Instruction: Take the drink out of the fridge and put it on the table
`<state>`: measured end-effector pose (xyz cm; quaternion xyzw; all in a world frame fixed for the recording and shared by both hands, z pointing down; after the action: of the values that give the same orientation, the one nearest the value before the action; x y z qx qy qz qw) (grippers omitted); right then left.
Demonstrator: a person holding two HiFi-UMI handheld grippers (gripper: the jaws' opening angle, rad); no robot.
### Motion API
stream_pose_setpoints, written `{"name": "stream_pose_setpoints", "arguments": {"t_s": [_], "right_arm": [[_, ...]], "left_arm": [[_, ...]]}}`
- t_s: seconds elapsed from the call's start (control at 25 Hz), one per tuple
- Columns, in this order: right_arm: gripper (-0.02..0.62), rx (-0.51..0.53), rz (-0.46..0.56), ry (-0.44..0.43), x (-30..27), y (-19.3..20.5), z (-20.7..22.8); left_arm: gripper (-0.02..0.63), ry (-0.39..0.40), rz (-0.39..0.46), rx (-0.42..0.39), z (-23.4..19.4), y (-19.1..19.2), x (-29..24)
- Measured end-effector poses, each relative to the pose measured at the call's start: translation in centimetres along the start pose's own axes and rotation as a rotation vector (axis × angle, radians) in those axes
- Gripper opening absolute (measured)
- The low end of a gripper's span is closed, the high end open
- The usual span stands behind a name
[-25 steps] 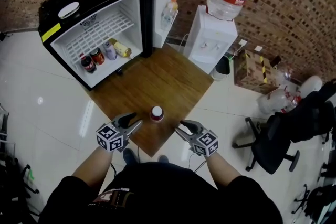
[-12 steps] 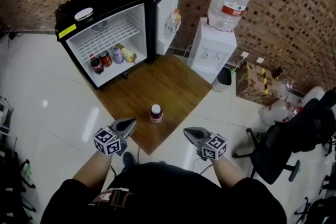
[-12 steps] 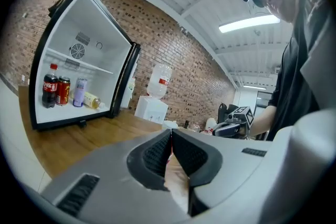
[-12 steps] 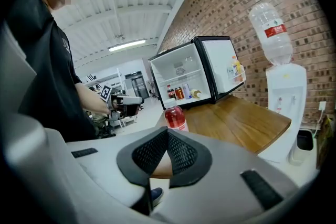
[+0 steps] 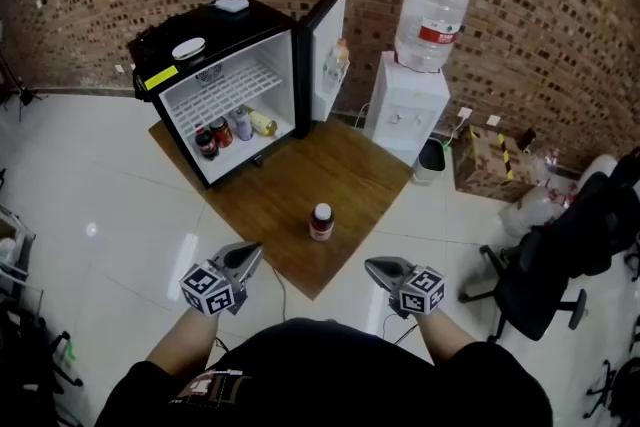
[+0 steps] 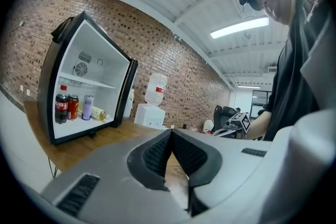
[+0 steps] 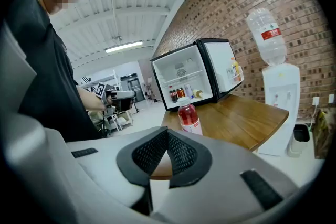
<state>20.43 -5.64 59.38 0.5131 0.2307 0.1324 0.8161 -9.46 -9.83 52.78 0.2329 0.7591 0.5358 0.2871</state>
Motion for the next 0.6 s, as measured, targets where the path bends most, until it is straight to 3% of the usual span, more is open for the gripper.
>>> {"name": "stream_pose_setpoints", "arguments": {"t_s": [0.32,0.6], "right_arm": [[0.002,-0.032,0.074,0.158,-4.4,-0.3,-9.6],[0.002,0.002,0.097,0.166,-5.0,-0.7,-17.8]], "left_arm": [[0.002,0.129,0.008,-0.023,-2.1,-0.4,10.3],[0.002,0.167,0.051,0.033,-1.7,-0.1,16.8]]}}
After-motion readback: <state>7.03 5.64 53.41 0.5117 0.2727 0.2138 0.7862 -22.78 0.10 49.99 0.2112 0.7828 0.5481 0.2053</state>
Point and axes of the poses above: the fingertips, and each gripper's own axes: x backward along the fingers, z to its right, y out of its underside, the point moved 4 cm from there along x, backward along the fingers, and after that the axes turned 7 degrees about -y, right-handed, at the moved point
